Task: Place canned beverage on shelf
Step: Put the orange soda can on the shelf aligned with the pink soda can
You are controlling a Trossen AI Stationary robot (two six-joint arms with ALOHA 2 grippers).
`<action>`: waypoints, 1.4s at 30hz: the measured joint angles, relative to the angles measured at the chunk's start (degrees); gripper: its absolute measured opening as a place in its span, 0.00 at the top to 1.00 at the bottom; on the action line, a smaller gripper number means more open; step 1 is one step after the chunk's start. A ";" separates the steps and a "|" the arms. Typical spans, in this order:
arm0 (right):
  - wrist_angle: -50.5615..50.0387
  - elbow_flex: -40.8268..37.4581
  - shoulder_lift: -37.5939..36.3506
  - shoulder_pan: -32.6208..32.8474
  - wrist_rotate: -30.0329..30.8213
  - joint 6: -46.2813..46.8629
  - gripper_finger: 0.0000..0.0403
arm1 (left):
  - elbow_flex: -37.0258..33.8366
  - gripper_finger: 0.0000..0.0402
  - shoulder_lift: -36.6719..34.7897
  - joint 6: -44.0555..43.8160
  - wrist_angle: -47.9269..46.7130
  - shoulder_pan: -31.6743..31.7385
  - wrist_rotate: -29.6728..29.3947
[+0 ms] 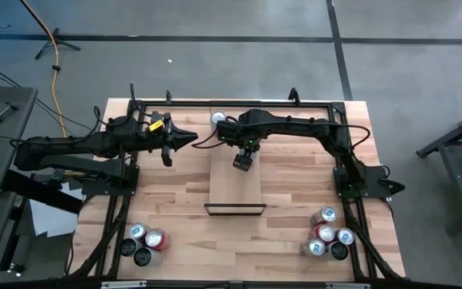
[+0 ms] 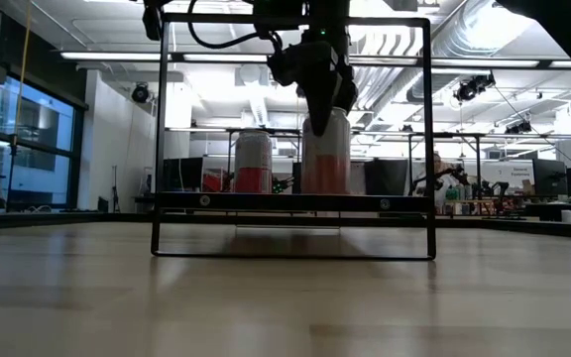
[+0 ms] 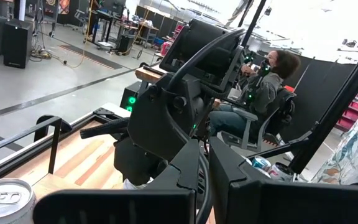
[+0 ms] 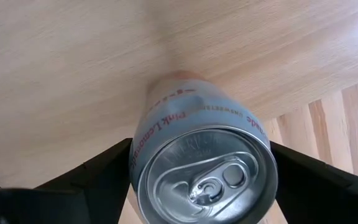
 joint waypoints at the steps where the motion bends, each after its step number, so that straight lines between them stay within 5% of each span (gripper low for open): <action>1: 0.02 0.00 0.00 0.00 0.00 -0.02 0.20 | 0.00 1.00 0.00 0.02 0.00 0.00 0.00; 15: 1.06 0.00 -0.02 0.00 1.68 0.63 0.18 | -0.02 1.00 0.00 -0.02 0.00 0.00 0.01; 25: 1.15 0.70 -0.22 -0.19 1.65 0.46 0.01 | -0.04 1.00 0.00 -0.01 0.00 -0.02 0.01; 37: -5.09 16.00 -2.72 -1.08 3.87 -5.82 0.02 | -0.04 1.00 -0.09 -0.04 0.01 -0.01 0.04; 42: -2.02 7.70 -11.74 1.01 5.39 -5.85 0.02 | -0.07 1.00 -0.09 -0.68 -0.05 -0.04 0.12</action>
